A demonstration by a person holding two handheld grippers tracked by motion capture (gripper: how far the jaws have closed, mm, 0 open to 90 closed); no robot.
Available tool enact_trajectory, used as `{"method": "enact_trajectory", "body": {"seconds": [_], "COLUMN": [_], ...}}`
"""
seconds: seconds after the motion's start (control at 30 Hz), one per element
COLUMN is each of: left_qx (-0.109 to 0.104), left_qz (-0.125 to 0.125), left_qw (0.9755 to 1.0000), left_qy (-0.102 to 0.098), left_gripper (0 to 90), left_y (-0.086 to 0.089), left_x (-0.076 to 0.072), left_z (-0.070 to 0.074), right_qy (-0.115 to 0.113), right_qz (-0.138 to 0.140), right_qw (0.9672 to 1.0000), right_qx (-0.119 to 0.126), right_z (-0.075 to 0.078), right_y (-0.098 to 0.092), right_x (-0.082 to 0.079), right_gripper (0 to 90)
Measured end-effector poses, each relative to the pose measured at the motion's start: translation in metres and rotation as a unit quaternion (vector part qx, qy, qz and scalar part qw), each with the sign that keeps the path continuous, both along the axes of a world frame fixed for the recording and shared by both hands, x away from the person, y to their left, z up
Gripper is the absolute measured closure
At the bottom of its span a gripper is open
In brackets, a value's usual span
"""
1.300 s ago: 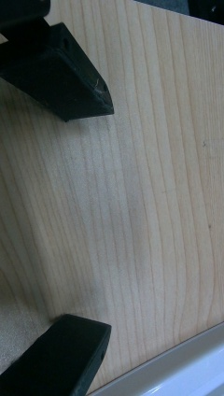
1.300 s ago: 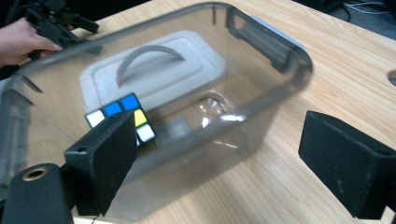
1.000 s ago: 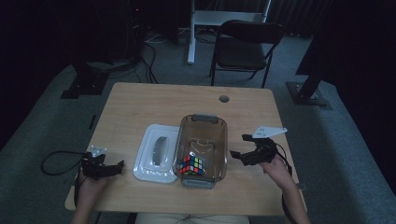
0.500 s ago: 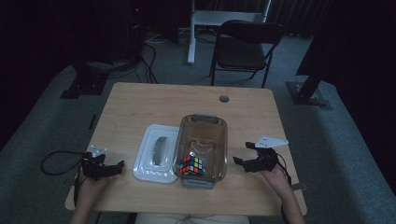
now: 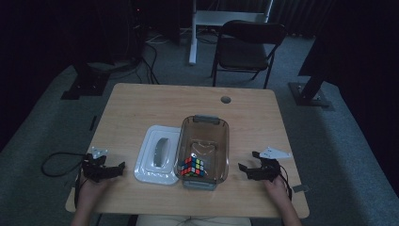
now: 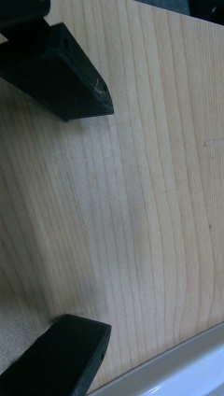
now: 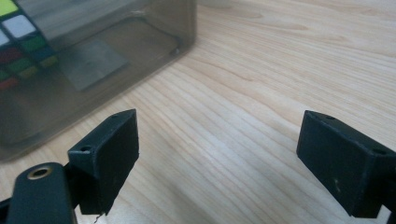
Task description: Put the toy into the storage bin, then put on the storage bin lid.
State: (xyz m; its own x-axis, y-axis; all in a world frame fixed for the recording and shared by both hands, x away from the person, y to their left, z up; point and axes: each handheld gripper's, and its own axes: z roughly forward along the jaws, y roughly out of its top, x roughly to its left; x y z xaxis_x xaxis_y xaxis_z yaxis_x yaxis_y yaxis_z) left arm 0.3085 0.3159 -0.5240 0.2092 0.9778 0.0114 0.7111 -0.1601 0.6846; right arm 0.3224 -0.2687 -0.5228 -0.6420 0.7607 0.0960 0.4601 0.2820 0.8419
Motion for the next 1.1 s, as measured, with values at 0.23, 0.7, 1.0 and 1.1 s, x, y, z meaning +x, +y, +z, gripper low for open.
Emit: {"method": "enact_trajectory", "body": {"seconds": [0.23, 0.7, 1.0, 1.1], "left_qx": [0.001, 0.000, -0.009, -0.010], "left_qz": [0.000, 0.005, -0.015, -0.032], "left_qw": [1.0000, 1.0000, 0.9995, 0.9990], "left_qy": [0.000, 0.003, 0.027, 0.028], "left_gripper": [0.6, 3.4, 4.3, 4.3], "left_y": [0.000, -0.002, -0.016, -0.026], "left_x": [0.000, -0.004, -0.006, -0.007], "left_z": [0.000, 0.002, 0.011, 0.018], "right_qy": [0.028, 0.051, 0.051, 0.051], "right_qz": [-0.030, -0.043, -0.043, -0.043], "right_qw": [0.9972, 0.9930, 0.9930, 0.9930], "right_qx": [-0.062, -0.097, -0.097, -0.097], "right_z": [-0.002, -0.005, -0.005, -0.005], "right_y": [0.004, 0.009, 0.009, 0.009], "right_x": [0.002, 0.007, 0.007, 0.007], "right_gripper": [12.6, 11.2, 11.2, 11.2]}}
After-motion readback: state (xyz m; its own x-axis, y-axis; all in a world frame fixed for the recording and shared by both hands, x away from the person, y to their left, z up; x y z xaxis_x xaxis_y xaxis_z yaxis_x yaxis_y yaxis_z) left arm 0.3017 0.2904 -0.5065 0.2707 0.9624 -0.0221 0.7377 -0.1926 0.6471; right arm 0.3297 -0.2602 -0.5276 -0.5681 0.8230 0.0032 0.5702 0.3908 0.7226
